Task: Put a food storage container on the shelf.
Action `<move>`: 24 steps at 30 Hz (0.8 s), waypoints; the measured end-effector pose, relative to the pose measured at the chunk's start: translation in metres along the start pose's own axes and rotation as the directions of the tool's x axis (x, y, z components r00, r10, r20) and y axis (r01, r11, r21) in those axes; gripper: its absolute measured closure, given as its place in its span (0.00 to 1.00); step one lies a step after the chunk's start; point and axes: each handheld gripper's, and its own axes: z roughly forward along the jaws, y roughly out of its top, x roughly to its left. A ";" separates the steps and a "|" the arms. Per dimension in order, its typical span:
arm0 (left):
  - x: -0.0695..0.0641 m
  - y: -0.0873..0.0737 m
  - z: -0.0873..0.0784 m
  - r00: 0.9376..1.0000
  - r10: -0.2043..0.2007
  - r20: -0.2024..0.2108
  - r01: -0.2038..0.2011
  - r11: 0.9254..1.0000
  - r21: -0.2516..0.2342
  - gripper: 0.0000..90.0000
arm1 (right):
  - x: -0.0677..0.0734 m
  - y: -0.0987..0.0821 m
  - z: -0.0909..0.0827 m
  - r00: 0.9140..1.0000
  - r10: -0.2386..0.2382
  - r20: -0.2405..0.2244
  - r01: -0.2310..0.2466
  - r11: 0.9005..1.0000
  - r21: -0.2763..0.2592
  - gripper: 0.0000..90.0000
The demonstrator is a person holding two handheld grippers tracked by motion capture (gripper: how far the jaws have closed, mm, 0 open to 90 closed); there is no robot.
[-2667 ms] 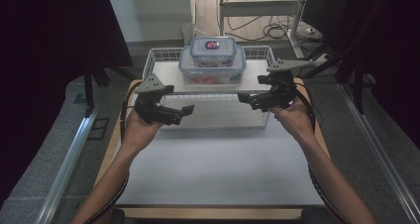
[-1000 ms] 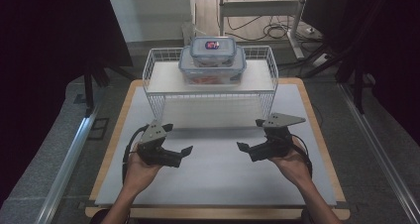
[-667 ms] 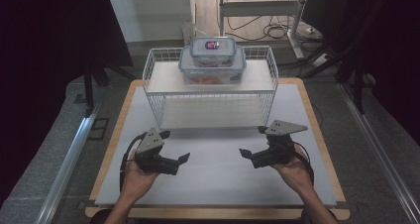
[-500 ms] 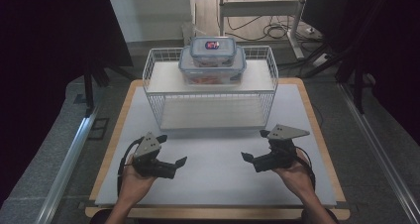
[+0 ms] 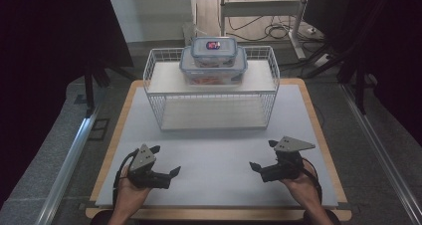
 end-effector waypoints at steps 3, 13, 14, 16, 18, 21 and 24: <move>-0.002 -0.004 -0.001 1.000 0.005 -0.004 -0.005 1.000 -0.001 0.03 | -0.001 -0.007 0.000 1.000 0.004 0.008 -0.004 1.000 0.015 0.00; -0.003 -0.022 -0.002 1.000 -0.006 -0.019 0.006 0.999 0.040 0.02 | -0.002 -0.027 0.001 0.999 0.012 0.036 -0.014 0.998 0.064 0.00; -0.003 -0.024 -0.002 1.000 -0.007 -0.022 0.008 0.999 0.049 0.02 | -0.002 -0.029 0.001 0.999 0.014 0.037 -0.017 0.998 0.068 0.00; -0.003 -0.027 -0.001 1.000 -0.007 -0.028 0.009 0.998 0.061 0.02 | -0.002 -0.032 0.003 0.999 0.016 0.040 -0.019 0.996 0.086 0.00; -0.003 -0.031 0.000 0.999 -0.010 -0.037 0.013 0.996 0.083 0.02 | -0.002 -0.035 0.004 0.999 0.022 0.040 -0.026 0.995 0.101 0.00; -0.002 -0.037 0.004 0.999 -0.028 -0.029 0.031 0.993 0.113 0.02 | -0.002 -0.041 0.006 0.999 0.034 0.040 -0.039 0.991 0.129 0.00; -0.002 -0.038 0.008 0.999 -0.032 -0.036 0.037 0.990 0.136 0.01 | -0.003 -0.043 0.007 0.998 0.036 0.047 -0.043 0.988 0.148 0.00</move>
